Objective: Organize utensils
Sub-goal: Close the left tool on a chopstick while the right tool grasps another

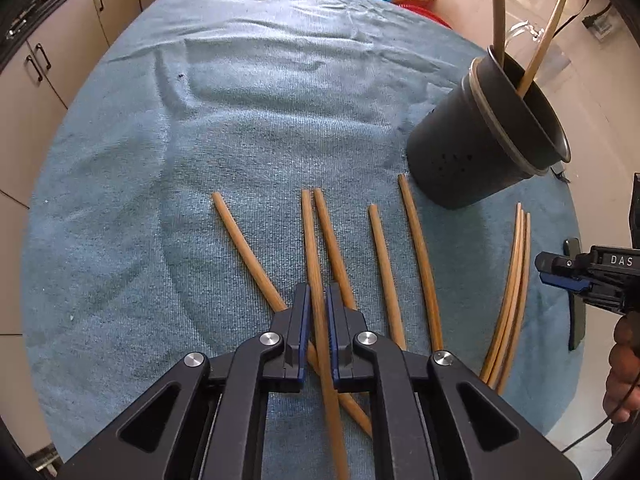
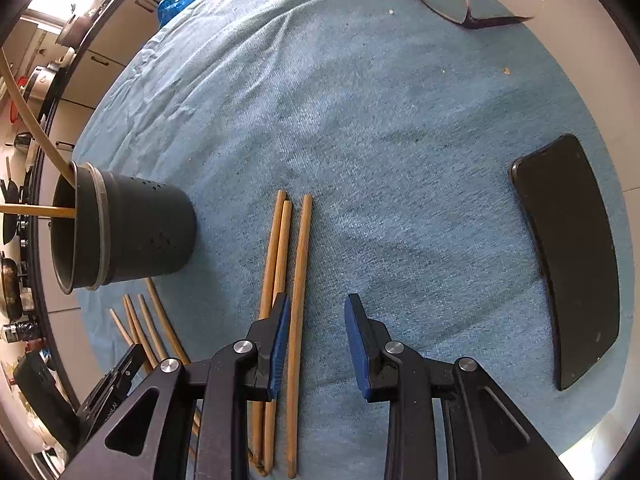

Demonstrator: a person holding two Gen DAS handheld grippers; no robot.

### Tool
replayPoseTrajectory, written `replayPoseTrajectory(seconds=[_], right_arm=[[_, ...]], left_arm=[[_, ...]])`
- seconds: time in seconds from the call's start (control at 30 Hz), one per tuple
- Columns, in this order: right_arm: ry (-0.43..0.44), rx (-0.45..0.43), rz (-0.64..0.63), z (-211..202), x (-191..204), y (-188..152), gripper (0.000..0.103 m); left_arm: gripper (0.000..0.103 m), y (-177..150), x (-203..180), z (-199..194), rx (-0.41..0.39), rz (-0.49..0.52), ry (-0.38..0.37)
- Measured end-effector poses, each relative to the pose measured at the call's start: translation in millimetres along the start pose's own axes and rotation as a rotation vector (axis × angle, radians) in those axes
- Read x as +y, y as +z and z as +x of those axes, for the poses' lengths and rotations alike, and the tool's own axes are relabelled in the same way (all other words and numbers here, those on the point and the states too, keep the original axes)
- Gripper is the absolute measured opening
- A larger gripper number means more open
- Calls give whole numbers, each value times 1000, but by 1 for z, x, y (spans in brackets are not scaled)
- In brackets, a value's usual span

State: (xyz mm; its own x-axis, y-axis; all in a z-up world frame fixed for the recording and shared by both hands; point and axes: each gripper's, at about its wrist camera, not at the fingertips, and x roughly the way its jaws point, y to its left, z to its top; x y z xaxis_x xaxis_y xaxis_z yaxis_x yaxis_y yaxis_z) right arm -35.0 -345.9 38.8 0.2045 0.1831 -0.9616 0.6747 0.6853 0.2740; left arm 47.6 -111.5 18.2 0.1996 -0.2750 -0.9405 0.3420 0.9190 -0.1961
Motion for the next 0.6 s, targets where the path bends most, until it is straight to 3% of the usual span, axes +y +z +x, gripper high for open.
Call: replayPoseTrajectory(seconds=[0.27,0.6], right_arm=[[-23,-39,-38,5,7,-2,15],[-150,-211,-116,10,27,-17,13]], left_arm=[[6,-14,-3,-7,-60,3,45],[6,-21,-6,-8,-98,-1,79]])
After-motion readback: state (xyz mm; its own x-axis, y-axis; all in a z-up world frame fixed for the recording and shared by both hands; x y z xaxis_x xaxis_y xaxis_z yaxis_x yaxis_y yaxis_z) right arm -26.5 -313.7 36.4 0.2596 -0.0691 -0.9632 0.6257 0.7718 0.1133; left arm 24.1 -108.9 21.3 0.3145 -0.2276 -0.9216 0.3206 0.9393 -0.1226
